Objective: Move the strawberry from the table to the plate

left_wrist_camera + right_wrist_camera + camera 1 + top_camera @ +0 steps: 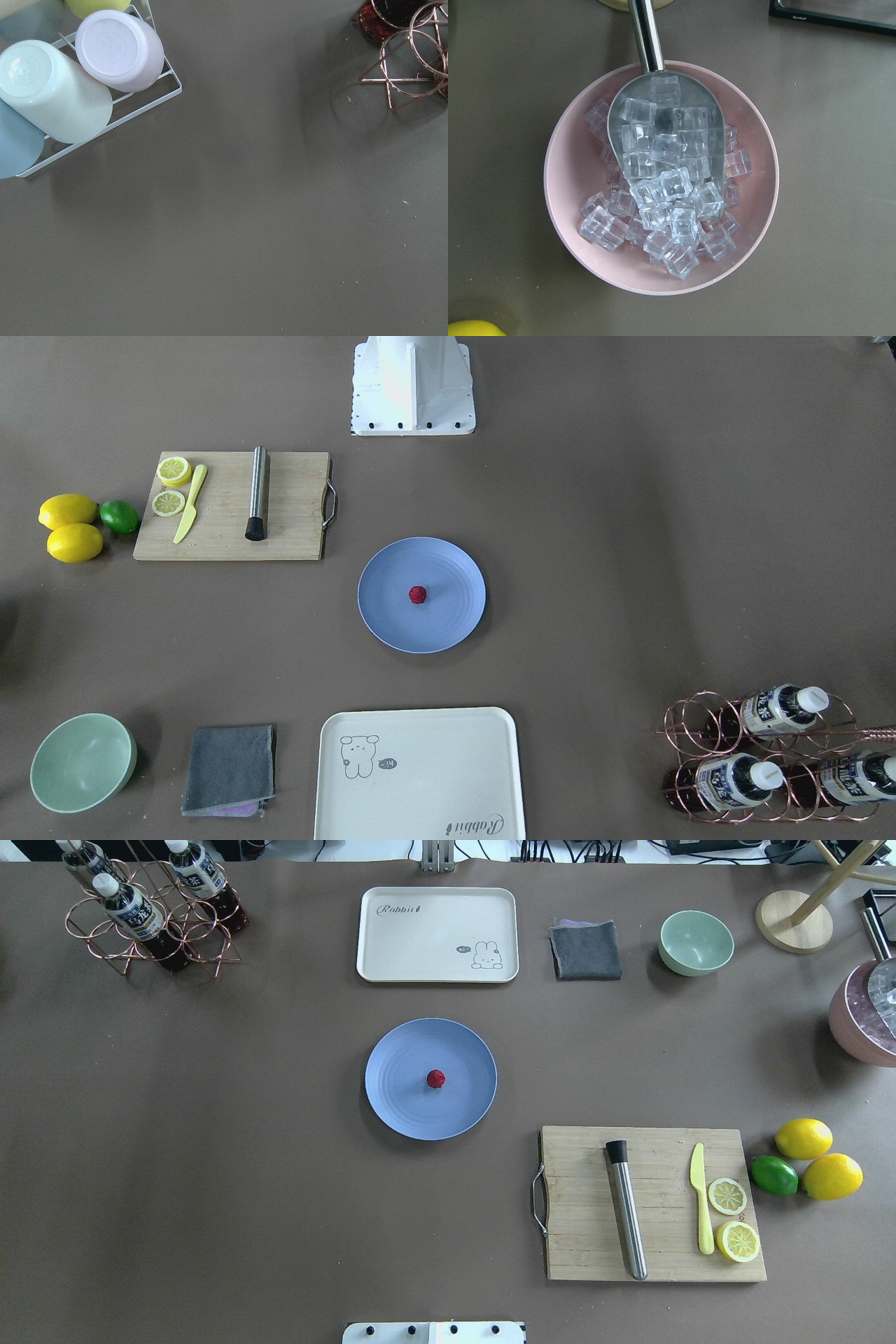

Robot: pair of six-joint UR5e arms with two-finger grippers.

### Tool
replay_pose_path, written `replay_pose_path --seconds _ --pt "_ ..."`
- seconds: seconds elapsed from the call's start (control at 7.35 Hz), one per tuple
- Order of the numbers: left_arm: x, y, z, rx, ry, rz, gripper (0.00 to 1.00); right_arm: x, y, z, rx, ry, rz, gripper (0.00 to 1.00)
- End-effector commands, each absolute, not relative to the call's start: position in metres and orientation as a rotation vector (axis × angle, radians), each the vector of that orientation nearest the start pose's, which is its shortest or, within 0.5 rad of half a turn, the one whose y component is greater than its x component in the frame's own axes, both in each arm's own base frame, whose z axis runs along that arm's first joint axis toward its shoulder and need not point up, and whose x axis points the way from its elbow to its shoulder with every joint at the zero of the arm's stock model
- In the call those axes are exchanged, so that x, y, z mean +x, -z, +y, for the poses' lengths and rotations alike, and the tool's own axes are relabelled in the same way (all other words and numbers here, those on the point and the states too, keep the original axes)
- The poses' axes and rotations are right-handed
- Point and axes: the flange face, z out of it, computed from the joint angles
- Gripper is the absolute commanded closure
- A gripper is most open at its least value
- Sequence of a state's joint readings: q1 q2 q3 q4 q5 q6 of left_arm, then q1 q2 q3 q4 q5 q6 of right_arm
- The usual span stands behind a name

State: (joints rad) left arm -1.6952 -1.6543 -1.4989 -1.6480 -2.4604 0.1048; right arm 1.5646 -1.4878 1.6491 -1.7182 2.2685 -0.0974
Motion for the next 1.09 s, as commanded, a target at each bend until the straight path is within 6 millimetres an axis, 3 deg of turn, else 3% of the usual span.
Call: replay_pose_path --seconds 0.0,0.27,0.41,0.95 --pt "-0.121 -0.642 -0.520 0.168 -0.012 0.876 0.02 0.064 -0.598 -0.524 0.043 0.105 -0.697 0.00" --pt "-0.120 -0.653 -0.515 0.149 -0.008 0.875 0.02 0.064 -0.602 -0.524 0.036 0.103 -0.697 0.00" --pt "-0.118 -0.666 -0.502 0.133 -0.006 0.877 0.02 0.064 -0.602 -0.524 0.035 0.102 -0.697 0.00" --pt "-0.116 -0.669 -0.499 0.128 -0.005 0.879 0.02 0.060 -0.604 -0.523 0.030 0.108 -0.698 0.00"
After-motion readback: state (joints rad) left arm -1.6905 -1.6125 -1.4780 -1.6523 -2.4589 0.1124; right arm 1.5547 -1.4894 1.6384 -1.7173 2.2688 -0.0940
